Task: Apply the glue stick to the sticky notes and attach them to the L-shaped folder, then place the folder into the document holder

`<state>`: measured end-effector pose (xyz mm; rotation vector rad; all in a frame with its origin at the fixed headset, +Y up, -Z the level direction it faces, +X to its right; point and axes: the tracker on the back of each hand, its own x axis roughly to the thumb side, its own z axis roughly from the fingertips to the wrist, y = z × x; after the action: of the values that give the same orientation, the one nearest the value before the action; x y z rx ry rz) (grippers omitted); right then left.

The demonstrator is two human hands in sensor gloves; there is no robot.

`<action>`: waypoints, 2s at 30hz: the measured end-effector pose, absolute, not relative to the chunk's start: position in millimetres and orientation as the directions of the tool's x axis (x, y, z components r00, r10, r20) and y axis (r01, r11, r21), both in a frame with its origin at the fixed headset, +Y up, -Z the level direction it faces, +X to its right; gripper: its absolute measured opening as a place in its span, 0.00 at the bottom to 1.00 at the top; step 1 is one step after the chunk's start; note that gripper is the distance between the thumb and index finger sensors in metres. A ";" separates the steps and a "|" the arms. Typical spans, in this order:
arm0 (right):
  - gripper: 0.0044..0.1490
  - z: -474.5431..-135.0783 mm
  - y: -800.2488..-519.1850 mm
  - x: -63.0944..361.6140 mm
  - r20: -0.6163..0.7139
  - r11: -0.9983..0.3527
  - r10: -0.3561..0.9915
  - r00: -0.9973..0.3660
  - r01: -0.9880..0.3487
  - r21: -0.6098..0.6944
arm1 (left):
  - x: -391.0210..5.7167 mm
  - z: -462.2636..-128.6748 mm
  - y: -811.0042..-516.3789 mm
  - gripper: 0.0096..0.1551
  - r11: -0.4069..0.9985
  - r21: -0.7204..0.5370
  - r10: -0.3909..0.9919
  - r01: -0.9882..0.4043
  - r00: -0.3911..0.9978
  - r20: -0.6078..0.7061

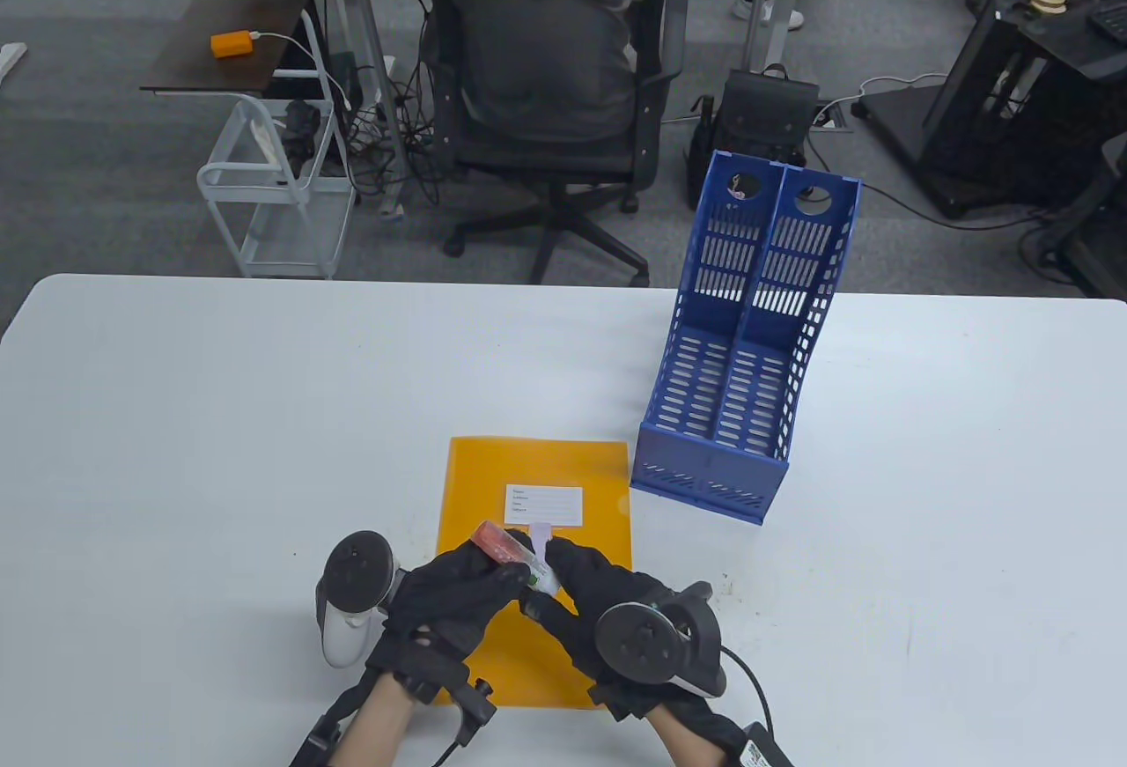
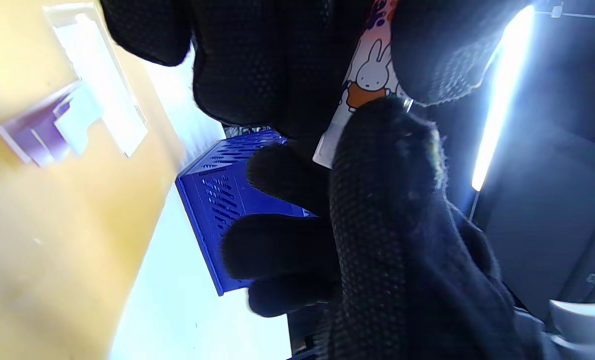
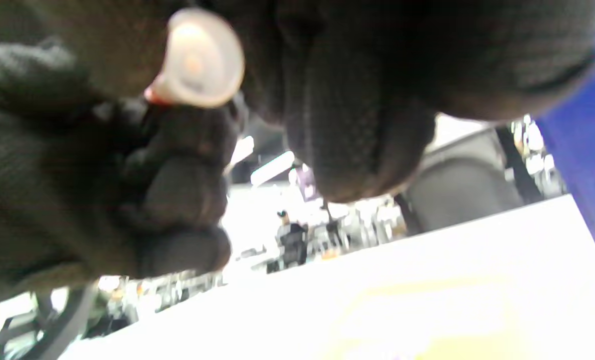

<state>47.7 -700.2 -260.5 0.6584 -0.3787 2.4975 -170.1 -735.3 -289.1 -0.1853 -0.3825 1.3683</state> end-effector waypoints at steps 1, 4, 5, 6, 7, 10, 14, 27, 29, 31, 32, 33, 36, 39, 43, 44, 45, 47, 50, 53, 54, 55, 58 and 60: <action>0.43 -260.1 -700.0 47.0 0.516 -0.808 0.426 -0.743 -0.569 -0.152 | -170.1 -288.9 -735.7 0.35 0.223 -0.334 0.971 -0.916 0.178 0.160; 0.42 -258.4 -695.2 48.9 0.473 -0.827 0.352 -0.808 -0.505 -0.248 | -167.9 -289.3 -738.3 0.35 0.194 -0.364 0.977 -0.911 0.148 0.151; 0.42 -258.0 -694.7 49.9 0.465 -0.820 0.345 -0.816 -0.503 -0.274 | -166.9 -289.3 -738.0 0.35 0.189 -0.369 0.978 -0.910 0.142 0.150; 0.42 -258.3 -695.4 50.8 0.462 -0.815 0.341 -0.818 -0.503 -0.289 | -165.1 -289.1 -737.6 0.35 0.183 -0.378 0.979 -0.908 0.134 0.151; 0.42 -258.5 -696.5 51.5 0.462 -0.812 0.346 -0.817 -0.507 -0.288 | -164.5 -288.5 -737.3 0.35 0.185 -0.378 0.979 -0.907 0.137 0.150; 0.46 -262.0 -702.1 51.6 0.482 -0.815 0.382 -0.788 -0.534 -0.225 | -165.2 -289.0 -737.6 0.35 0.222 -0.357 0.972 -0.907 0.176 0.157; 0.45 -262.9 -704.3 49.7 0.506 -0.798 0.430 -0.748 -0.577 -0.175 | -164.0 -290.3 -740.3 0.35 0.290 -0.357 0.956 -0.888 0.255 0.143; 0.40 -267.7 -709.7 53.5 0.400 -0.841 0.356 -0.844 -0.476 -0.256 | -191.3 -289.6 -698.2 0.35 0.865 -0.084 0.501 -0.495 0.840 0.207; 0.41 -268.7 -710.6 54.3 0.396 -0.846 0.347 -0.850 -0.466 -0.260 | -201.6 -291.2 -693.6 0.34 0.927 -0.092 0.374 -0.363 0.914 0.158; 0.40 -269.2 -711.2 54.4 0.393 -0.848 0.340 -0.854 -0.459 -0.264 | -211.3 -294.0 -693.8 0.34 0.960 -0.119 0.267 -0.254 0.957 0.117; 0.40 -269.1 -710.9 54.5 0.393 -0.849 0.336 -0.856 -0.456 -0.268 | -216.9 -295.8 -696.1 0.35 0.973 -0.135 0.201 -0.188 0.975 0.091; 0.40 -269.2 -710.9 54.4 0.393 -0.851 0.332 -0.857 -0.452 -0.268 | -220.9 -297.5 -699.0 0.36 0.979 -0.152 0.149 -0.137 0.986 0.073; 0.40 -268.8 -710.3 54.1 0.394 -0.857 0.319 -0.862 -0.440 -0.268 | -230.6 -302.7 -714.2 0.40 0.966 -0.257 -0.012 0.017 1.000 0.018; 0.40 -268.3 -710.3 53.2 0.397 -0.865 0.304 -0.866 -0.426 -0.267 | -235.8 -306.7 -732.4 0.43 0.937 -0.321 -0.153 0.136 0.988 -0.028; 0.40 -267.7 -711.1 51.5 0.401 -0.873 0.284 -0.871 -0.408 -0.268 | -237.1 -311.4 -751.0 0.45 0.908 -0.350 -0.262 0.230 0.964 -0.044; 0.40 -267.5 -711.2 51.2 0.402 -0.874 0.281 -0.872 -0.405 -0.267 | -237.4 -312.3 -753.5 0.45 0.907 -0.355 -0.258 0.225 0.965 -0.046; 0.40 -267.3 -711.3 50.8 0.403 -0.876 0.276 -0.872 -0.401 -0.268 | -238.1 -313.9 -757.2 0.45 0.906 -0.366 -0.248 0.212 0.967 -0.052; 0.40 -267.1 -711.4 50.2 0.405 -0.879 0.270 -0.874 -0.395 -0.268 | -238.9 -316.2 -761.8 0.44 0.905 -0.380 -0.230 0.191 0.971 -0.060; 0.40 -267.0 -711.2 49.6 0.408 -0.882 0.262 -0.875 -0.389 -0.267 | -239.6 -318.7 -764.0 0.40 0.906 -0.377 -0.234 0.194 0.970 -0.062; 0.40 -267.1 -711.2 49.2 0.409 -0.884 0.258 -0.875 -0.384 -0.265 | -240.6 -319.7 -764.3 0.36 0.907 -0.383 -0.215 0.176 0.975 -0.061; 0.40 -267.1 -711.3 49.0 0.409 -0.885 0.255 -0.876 -0.382 -0.265 | -241.0 -320.0 -764.3 0.34 0.911 -0.376 -0.205 0.167 0.977 -0.063; 0.40 -267.0 -711.3 48.9 0.409 -0.886 0.254 -0.877 -0.380 -0.266 | -241.4 -320.3 -763.4 0.34 0.916 -0.366 -0.196 0.162 0.979 -0.056; 0.40 -267.1 -711.9 48.6 0.409 -0.888 0.250 -0.878 -0.376 -0.266 | -243.9 -320.3 -753.5 0.33 0.946 -0.320 -0.070 0.048 0.996 -0.055; 0.40 -267.1 -712.0 48.3 0.409 -0.889 0.248 -0.878 -0.374 -0.264 | -245.1 -320.0 -740.3 0.33 0.956 -0.269 0.104 -0.113 0.993 -0.050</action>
<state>48.3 -712.0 -267.1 0.5286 -0.4850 2.7207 -245.1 -740.3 -320.0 -0.2750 0.0357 0.1102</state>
